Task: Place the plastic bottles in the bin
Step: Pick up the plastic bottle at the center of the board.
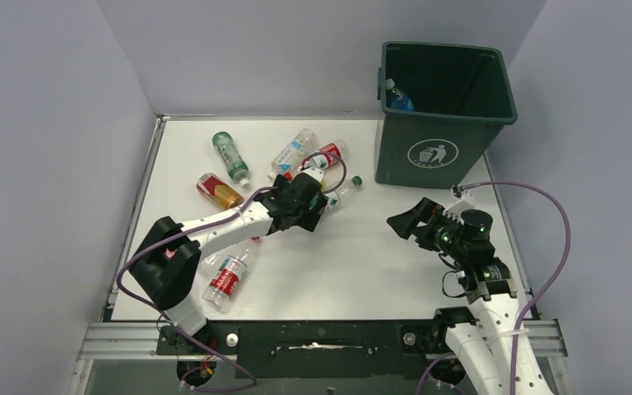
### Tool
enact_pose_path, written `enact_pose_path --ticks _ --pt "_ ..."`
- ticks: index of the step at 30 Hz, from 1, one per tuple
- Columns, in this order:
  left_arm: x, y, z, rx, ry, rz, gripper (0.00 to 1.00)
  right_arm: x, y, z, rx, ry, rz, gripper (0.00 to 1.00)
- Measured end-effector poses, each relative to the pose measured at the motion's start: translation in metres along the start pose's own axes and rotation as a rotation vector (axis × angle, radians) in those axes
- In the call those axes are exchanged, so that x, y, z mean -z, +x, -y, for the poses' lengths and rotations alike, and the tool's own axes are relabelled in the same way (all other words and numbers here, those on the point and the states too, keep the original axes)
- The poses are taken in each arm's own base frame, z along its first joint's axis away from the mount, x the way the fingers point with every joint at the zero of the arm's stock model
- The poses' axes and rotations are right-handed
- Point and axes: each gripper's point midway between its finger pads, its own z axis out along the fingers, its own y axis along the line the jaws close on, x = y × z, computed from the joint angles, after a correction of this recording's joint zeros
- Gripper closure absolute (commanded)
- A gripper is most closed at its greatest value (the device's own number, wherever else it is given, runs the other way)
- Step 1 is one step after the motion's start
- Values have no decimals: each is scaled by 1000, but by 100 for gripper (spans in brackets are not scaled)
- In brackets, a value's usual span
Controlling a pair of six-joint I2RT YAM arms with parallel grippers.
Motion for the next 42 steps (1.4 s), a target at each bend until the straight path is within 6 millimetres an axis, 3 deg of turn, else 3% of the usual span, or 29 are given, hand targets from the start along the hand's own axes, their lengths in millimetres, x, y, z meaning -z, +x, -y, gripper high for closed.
enact_pose_path --ticks 9,27,31,34,42 --pt "-15 1 -1 21 10 -8 4 -8 3 4 -7 4 -18 2" --pt "-45 -4 25 -27 93 10 4 -11 6 6 -4 -2 -23 2" --pt "-55 2 28 -41 93 -5 4 -10 5 5 -1 -6 -16 2" --pt "-60 8 30 -49 93 -19 11 -9 6 5 -1 -7 -16 2" --pt "-61 9 37 -57 112 -19 40 -9 9 7 -4 -2 -21 2"
